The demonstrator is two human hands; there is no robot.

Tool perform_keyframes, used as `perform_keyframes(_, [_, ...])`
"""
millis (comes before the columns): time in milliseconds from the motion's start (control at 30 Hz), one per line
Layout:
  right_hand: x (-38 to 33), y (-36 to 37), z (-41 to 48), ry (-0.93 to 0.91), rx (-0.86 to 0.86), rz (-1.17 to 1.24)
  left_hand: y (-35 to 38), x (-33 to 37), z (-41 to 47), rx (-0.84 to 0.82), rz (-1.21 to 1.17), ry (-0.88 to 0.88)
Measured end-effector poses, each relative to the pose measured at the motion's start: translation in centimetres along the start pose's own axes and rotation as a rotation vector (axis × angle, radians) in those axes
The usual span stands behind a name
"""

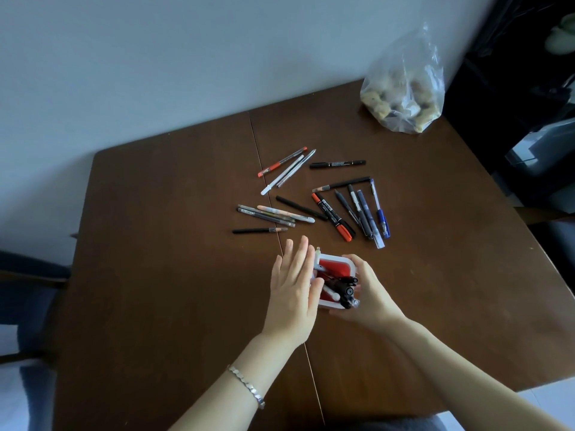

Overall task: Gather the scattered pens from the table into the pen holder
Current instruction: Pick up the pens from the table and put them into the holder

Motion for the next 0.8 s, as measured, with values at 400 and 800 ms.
perform_keyframes(400, [0.0, -0.3, 0.3, 0.015, -0.018, -0.002, -0.7, -10.2, 14.4, -0.252, 0.486, -0.210])
perform_keyframes(800, [0.1, 0.0, 0.5, 0.005, -0.008, 0.026, 2.1, -12.3, 13.5, -0.347, 0.668, -0.162])
Point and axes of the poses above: each hand's wrist, its own z-axis towards the middle knuckle, its own y-axis out of the palm, x = y × z, the point moved 10 cm from there along z, towards the middle knuckle, and after that the axes turned 15 degrees about -y, right-handed, at the moved point
